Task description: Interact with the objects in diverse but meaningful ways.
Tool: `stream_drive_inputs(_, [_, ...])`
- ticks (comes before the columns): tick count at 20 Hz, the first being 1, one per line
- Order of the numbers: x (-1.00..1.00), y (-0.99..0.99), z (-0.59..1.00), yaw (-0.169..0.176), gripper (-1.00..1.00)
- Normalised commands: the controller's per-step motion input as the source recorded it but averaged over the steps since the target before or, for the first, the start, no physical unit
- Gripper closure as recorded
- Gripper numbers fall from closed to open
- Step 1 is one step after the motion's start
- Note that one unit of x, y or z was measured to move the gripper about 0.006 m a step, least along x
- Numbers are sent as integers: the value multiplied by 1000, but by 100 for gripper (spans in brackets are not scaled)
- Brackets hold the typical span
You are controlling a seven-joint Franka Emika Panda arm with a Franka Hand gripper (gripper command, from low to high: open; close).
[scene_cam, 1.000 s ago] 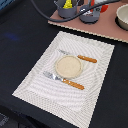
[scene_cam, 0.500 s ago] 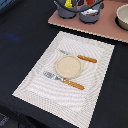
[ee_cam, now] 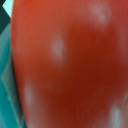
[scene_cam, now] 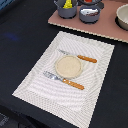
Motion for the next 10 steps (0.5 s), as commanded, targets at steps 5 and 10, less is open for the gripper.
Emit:
stream_drive_inputs(5, [-889, 63, -345, 0, 100])
stream_drive_inputs(10, [-941, 69, -370, 0, 100])
